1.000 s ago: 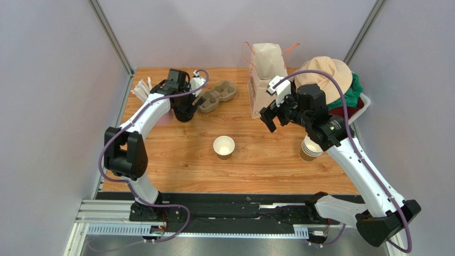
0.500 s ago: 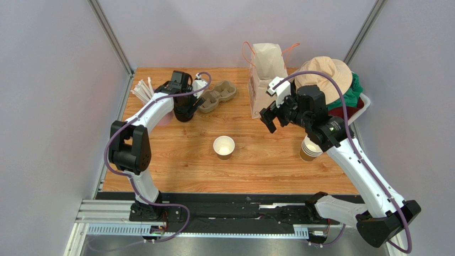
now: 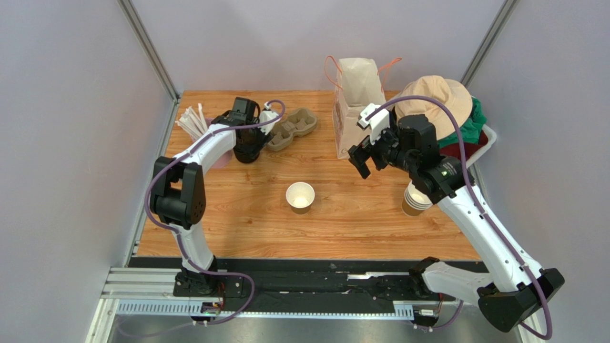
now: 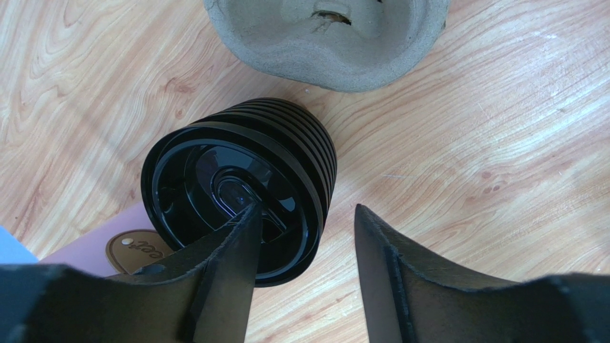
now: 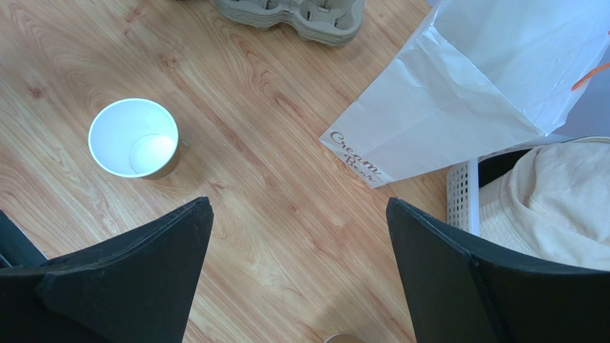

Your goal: Pack the takeout coffee

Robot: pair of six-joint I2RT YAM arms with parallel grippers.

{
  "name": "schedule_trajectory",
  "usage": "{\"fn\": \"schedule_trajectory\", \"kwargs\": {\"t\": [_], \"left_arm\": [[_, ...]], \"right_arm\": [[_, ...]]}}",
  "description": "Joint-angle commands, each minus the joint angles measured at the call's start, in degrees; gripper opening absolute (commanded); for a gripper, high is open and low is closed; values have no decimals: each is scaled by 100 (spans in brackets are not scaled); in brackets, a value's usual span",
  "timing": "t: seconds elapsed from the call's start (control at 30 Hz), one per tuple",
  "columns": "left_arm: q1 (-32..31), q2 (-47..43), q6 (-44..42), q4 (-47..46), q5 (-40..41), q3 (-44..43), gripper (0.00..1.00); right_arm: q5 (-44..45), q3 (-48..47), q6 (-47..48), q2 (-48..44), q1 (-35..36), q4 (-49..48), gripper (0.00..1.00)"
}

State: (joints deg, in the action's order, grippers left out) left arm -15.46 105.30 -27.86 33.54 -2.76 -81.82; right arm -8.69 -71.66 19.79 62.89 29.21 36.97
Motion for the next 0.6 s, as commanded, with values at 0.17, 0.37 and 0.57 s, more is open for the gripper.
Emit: {"fn": "schedule_trajectory", "kwargs": {"t": [0.17, 0.37, 0.57], "left_arm": [[-9, -35, -44, -128, -49, -159, 48], [-9, 0, -53, -111, -5, -185, 40], [-9, -35, -53, -84, 48, -273, 30]], "right_arm": [[-80, 55, 51, -111, 6, -278, 99], [-107, 73, 42, -120, 6, -287, 98], [-124, 73, 34, -111, 6, -304, 98]]}}
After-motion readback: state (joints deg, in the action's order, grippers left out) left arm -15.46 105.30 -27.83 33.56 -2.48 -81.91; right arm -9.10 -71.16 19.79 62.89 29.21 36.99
